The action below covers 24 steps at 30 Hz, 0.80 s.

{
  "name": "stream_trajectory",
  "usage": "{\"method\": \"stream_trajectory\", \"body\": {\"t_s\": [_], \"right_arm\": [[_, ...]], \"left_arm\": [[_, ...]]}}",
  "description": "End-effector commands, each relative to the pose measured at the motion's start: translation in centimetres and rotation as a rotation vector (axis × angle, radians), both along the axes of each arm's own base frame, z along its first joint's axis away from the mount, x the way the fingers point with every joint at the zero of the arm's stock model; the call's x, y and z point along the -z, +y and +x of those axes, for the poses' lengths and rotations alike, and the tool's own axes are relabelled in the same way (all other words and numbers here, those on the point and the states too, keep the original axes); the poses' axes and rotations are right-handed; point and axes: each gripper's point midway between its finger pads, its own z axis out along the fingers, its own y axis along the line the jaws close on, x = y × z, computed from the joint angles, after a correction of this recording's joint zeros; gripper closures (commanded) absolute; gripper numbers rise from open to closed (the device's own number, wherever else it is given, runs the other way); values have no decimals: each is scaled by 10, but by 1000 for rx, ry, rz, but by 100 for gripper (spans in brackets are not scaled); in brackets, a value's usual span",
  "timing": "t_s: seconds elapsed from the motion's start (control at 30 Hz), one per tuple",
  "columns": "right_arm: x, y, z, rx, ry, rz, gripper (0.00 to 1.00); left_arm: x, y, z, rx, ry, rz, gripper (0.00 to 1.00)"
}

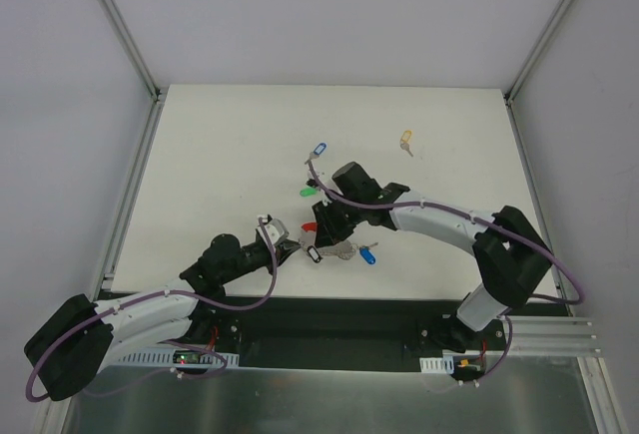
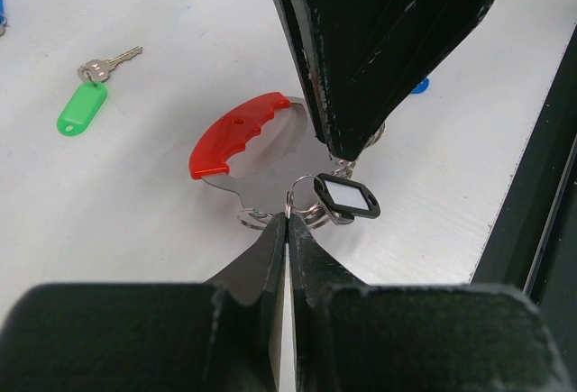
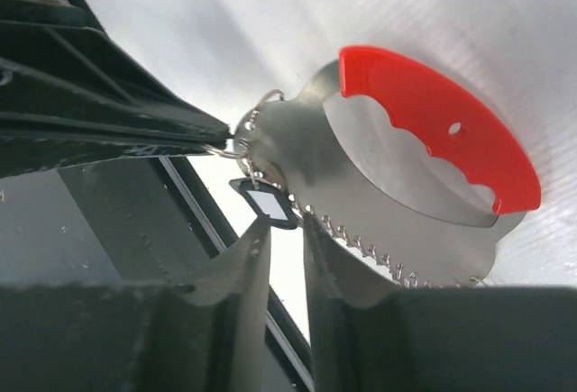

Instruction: Put the keys on the keyring

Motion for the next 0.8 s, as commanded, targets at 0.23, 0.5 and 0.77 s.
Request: {"method": "stream_trajectory", "body": {"t_s": [0.23,0.5,0.77], "right_arm": [[-47,26,1,-49,-96,255,66],[-28,33,1,-40,-48,240,70],[-14,35,-2,-56,-9,234,83]], "left_arm": [[-23,-7,1,22,-49,-73,100],[-28,-8,1,24,-57,-93,100],[-29,-7,1,15,-61,-101,100]]}}
